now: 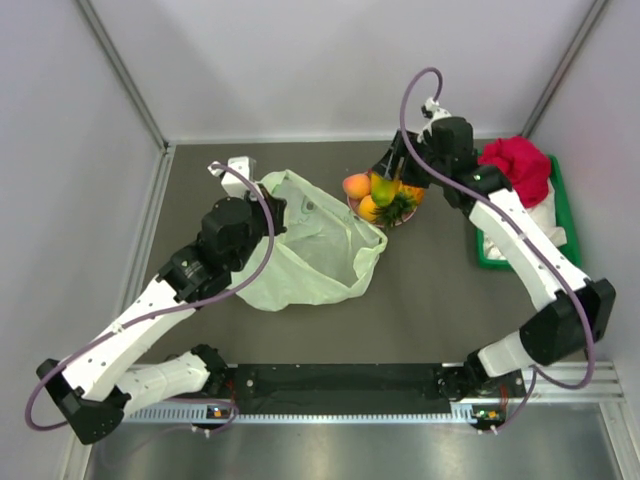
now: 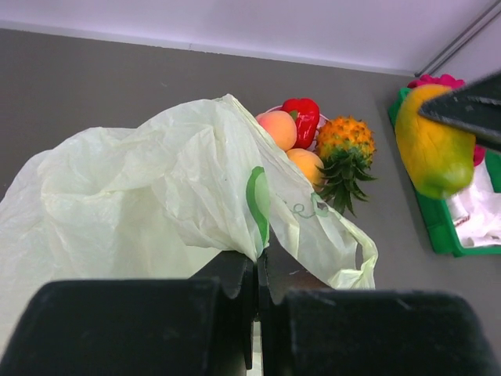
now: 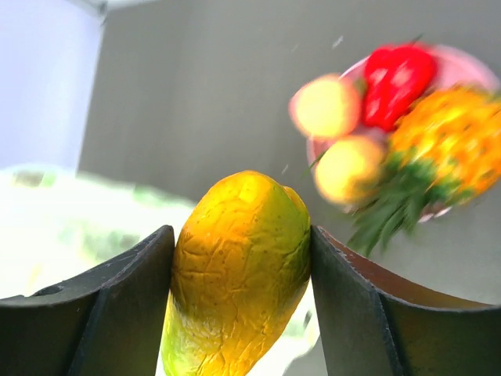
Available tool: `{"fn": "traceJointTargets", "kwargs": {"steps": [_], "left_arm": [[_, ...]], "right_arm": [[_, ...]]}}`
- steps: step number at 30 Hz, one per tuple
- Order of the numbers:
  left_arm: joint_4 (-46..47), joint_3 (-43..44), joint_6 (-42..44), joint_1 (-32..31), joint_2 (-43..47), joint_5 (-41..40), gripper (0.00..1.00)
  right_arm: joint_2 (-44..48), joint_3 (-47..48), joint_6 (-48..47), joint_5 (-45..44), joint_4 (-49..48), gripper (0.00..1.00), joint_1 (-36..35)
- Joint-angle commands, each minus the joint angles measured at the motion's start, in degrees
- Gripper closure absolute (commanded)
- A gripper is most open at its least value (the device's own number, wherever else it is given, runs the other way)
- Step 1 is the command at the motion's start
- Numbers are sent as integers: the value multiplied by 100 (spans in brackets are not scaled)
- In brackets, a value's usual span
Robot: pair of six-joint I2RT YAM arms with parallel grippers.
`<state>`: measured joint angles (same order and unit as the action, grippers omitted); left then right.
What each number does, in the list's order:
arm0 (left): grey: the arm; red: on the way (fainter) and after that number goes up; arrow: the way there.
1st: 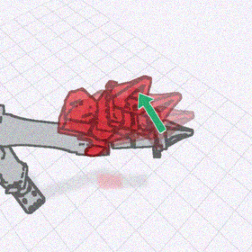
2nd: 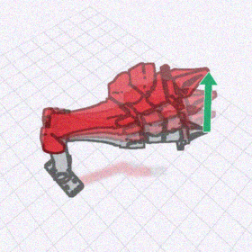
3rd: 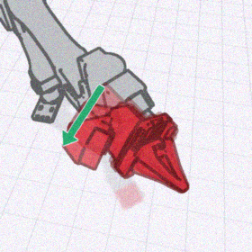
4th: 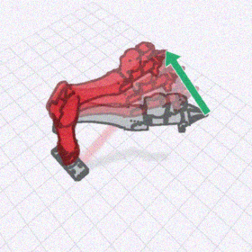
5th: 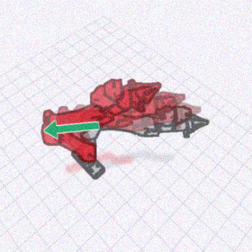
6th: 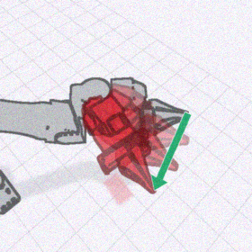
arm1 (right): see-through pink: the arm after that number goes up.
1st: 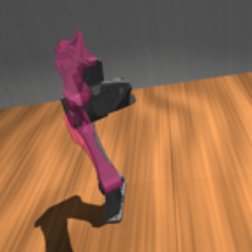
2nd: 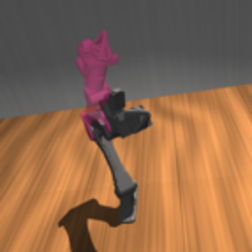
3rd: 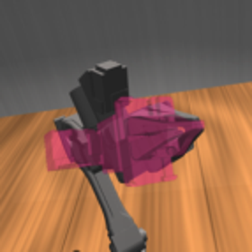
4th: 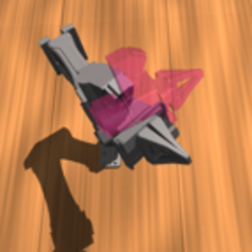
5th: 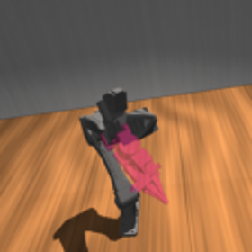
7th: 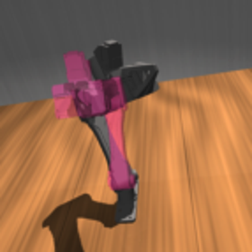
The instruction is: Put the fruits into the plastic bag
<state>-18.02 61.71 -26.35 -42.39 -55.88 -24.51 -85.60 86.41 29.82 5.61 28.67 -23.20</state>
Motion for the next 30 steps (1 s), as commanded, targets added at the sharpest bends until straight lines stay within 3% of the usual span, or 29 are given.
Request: {"fn": "traceJointTargets", "kwargs": {"steps": [1, 6, 13, 18, 24, 30], "left_arm": [[317, -133, -309, 12, 94, -54, 100], [282, -291, -362, 12, 270, -124, 100], [18, -273, -555, 12, 410, -159, 100], [97, -467, -661, 12, 630, -133, 100], [0, -555, -705, 12, 762, -89, 100], [158, -625, -740, 12, 728, -36, 100]], "right_arm": [[614, -668, -29, 1169, -545, 77, -219], [387, -880, -126, 2075, -783, 77, -773], [-553, -187, -503, 2568, -494, 81, -1494], [-887, -265, -337, 1831, -477, 80, -1626], [-1748, 560, -372, 1057, -212, 80, -1626], [-2154, 658, -670, 337, -362, 81, -1959]]}}
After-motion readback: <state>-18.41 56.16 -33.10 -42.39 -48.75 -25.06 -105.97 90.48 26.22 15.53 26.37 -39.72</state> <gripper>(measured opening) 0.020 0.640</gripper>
